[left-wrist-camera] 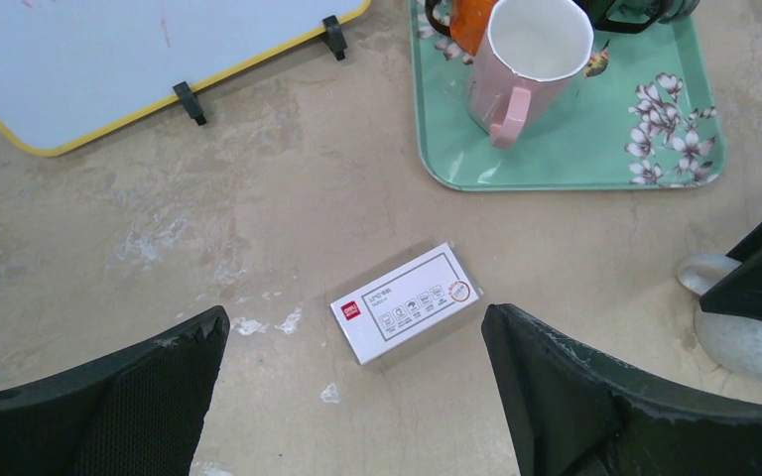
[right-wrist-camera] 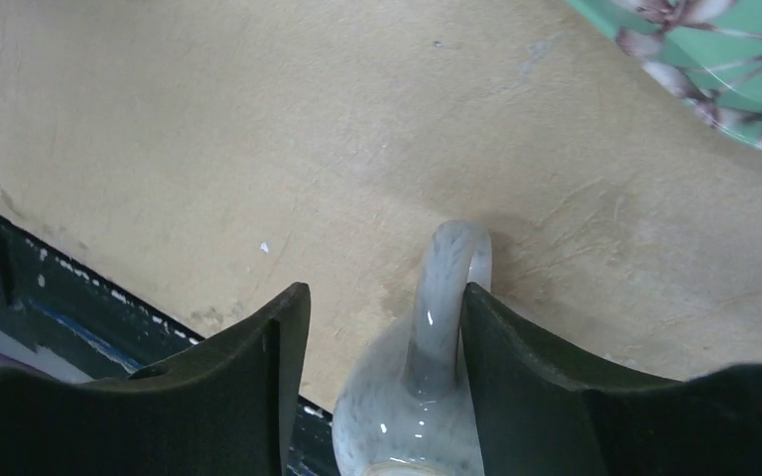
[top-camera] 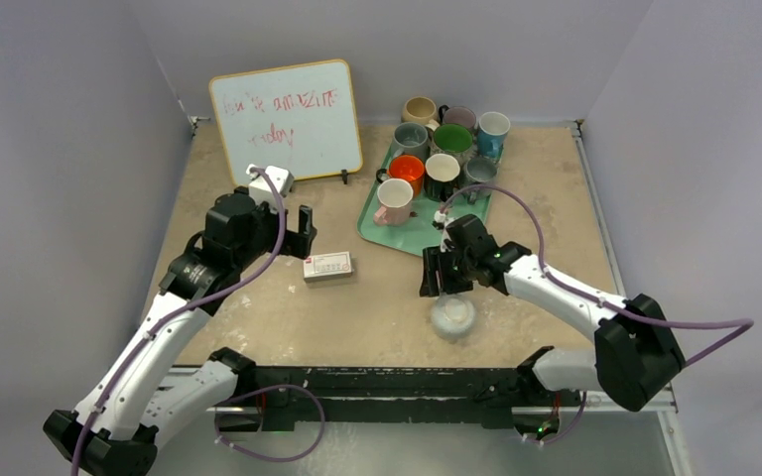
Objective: Turn the mug right side up
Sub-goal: Turn over the cup at the center of the board.
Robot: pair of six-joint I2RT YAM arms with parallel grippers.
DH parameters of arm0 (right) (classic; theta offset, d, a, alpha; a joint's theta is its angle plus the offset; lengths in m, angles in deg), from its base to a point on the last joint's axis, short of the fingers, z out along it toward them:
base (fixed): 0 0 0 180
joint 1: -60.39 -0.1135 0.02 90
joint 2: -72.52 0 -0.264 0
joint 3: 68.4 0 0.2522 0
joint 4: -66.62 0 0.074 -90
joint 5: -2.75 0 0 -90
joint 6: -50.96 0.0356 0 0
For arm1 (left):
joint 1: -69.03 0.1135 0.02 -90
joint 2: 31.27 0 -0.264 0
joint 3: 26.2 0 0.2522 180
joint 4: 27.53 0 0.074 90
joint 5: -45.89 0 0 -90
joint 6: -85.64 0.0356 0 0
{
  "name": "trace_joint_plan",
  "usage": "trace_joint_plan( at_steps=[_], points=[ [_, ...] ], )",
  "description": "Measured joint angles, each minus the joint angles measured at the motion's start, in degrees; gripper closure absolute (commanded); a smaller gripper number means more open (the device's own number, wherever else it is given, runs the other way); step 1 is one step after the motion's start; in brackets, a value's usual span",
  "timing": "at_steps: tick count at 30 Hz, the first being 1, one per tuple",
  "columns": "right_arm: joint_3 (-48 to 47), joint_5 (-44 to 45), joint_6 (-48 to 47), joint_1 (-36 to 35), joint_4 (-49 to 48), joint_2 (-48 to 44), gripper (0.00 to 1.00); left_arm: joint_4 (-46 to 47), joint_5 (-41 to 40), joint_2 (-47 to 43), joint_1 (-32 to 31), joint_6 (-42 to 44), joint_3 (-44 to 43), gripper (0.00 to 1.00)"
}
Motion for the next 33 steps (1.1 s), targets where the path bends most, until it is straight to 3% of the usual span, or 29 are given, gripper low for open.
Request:
trace_joint_plan(
  at_steps=[4, 12, 17, 33],
  points=[
    [-2.21, -2.19, -3.52, -0.39, 2.29, 1.09, 0.49, 0.2, -1.31, -1.33, 0.0, 0.15, 0.33, 0.01],
    [-8.02, 0.0, -9.57, -0.39, 7.67, 1.31, 0.48, 0.2, -2.27, -1.9, 0.0, 0.55, 0.7, 0.01],
    [-11.04, 0.39, -12.81, -0.39, 10.38, 5.7, 0.54, 0.2, -2.29, -1.86, 0.0, 0.55, 0.72, 0.01],
    [-12.87, 5.35, -13.68, -4.5, 14.62, 12.7, 0.57, 0.39, -3.54, -2.62, 0.0, 0.52, 0.76, 0.01]
  ],
)
